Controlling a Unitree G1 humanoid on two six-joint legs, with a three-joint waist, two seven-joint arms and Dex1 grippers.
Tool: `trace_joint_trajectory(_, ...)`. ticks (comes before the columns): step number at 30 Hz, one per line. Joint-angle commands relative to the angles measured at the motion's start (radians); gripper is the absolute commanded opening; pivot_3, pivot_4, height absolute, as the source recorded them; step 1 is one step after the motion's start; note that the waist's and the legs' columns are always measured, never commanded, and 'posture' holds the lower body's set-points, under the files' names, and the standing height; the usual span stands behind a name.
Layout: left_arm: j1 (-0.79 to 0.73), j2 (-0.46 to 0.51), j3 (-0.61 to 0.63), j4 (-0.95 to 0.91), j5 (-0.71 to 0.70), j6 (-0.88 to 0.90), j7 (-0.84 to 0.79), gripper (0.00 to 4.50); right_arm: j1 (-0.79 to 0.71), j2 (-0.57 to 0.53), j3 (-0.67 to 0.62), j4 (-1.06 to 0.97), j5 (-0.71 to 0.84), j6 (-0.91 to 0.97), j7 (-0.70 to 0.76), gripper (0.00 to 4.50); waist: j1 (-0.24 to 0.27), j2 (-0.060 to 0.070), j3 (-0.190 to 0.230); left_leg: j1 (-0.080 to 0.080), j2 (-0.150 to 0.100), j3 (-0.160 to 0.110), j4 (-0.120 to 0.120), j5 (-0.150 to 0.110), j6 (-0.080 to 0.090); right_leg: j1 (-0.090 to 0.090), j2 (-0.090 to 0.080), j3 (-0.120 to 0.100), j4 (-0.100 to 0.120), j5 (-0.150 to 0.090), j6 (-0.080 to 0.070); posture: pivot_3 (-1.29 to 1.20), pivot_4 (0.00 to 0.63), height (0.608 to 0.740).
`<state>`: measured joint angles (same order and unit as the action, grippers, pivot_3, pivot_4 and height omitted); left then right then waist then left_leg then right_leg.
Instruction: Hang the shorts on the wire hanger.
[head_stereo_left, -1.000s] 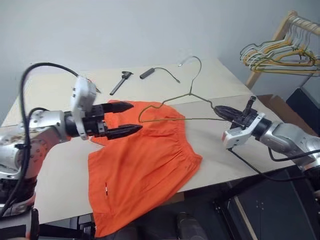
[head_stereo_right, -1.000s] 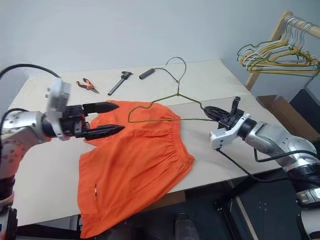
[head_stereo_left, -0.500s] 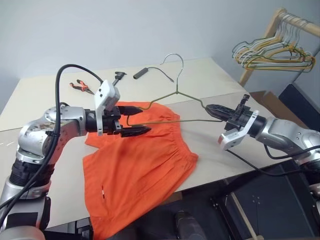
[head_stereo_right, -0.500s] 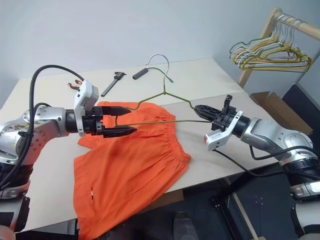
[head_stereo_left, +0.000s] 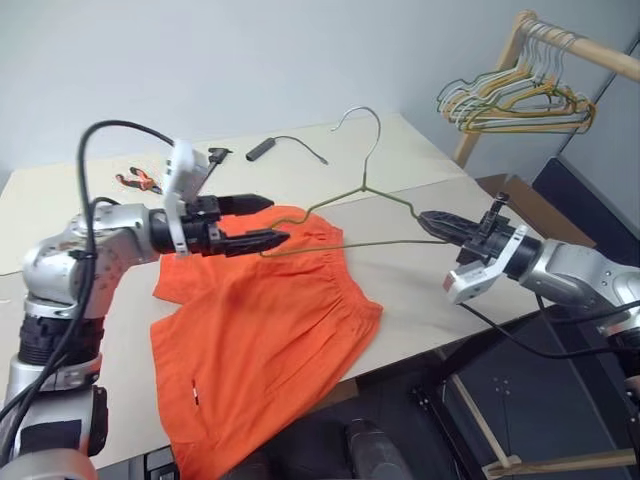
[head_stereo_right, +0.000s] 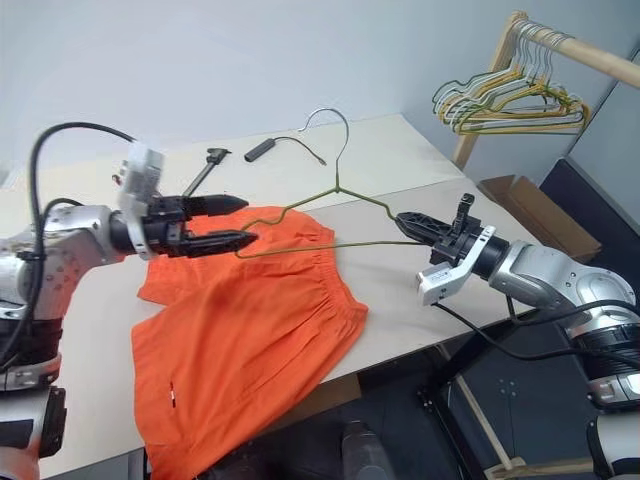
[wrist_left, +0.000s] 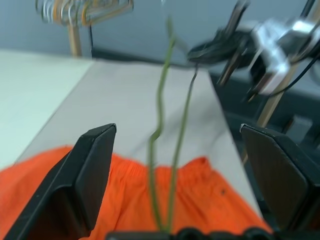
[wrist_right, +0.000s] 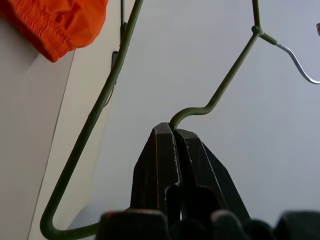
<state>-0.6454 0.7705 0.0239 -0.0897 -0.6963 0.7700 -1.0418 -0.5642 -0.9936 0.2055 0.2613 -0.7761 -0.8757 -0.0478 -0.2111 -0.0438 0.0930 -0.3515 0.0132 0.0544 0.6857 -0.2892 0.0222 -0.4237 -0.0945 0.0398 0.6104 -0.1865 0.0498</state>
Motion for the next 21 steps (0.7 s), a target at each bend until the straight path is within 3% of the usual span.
trace_joint_trajectory(1, -0.049, -0.021, -0.049, 0.026, 0.045, 0.010, 0.003, 4.33, -0.047, 0.004, -0.043, -0.030, 0.025, -0.030, -0.020, 0.04, -0.001, 0.000, 0.000, 0.000, 0.000, 0.000, 0.000, 0.000, 0.000, 0.000, 0.000, 0.000, 0.000, 0.000, 0.000, -0.17, 0.032, 0.740)
trace_joint_trajectory(4, -0.058, -0.027, -0.078, 0.034, 0.054, 0.023, -0.024, 4.33, -0.058, 0.007, -0.035, -0.031, 0.029, -0.049, -0.008, 0.04, -0.004, 0.000, 0.000, 0.000, 0.000, 0.000, 0.000, 0.000, 0.000, 0.000, 0.000, 0.000, 0.000, 0.000, 0.000, -0.17, 0.035, 0.740)
trace_joint_trajectory(6, -0.054, -0.022, -0.093, 0.025, 0.061, 0.023, -0.045, 3.93, -0.062, 0.006, -0.032, -0.031, 0.028, -0.062, -0.002, 0.00, -0.006, 0.000, 0.000, 0.000, 0.000, 0.000, 0.000, 0.000, 0.000, -0.001, 0.000, 0.000, 0.000, 0.000, 0.000, -0.17, 0.037, 0.740)
trace_joint_trajectory(18, -0.028, 0.033, -0.118, 0.005, 0.108, 0.003, -0.153, 0.02, -0.096, 0.007, -0.030, -0.002, 0.000, -0.095, -0.006, 0.00, -0.019, 0.000, 0.000, 0.000, 0.000, 0.000, 0.000, 0.000, 0.000, -0.001, 0.000, 0.001, 0.000, 0.000, 0.000, -0.17, 0.035, 0.740)
trace_joint_trajectory(21, -0.030, 0.029, -0.117, 0.004, 0.117, 0.003, -0.152, 0.02, -0.103, 0.009, -0.029, 0.003, -0.004, -0.100, -0.008, 0.00, -0.020, 0.000, 0.000, 0.000, 0.000, 0.000, 0.000, 0.000, 0.000, -0.001, 0.000, 0.001, 0.000, 0.000, 0.000, -0.16, 0.030, 0.740)
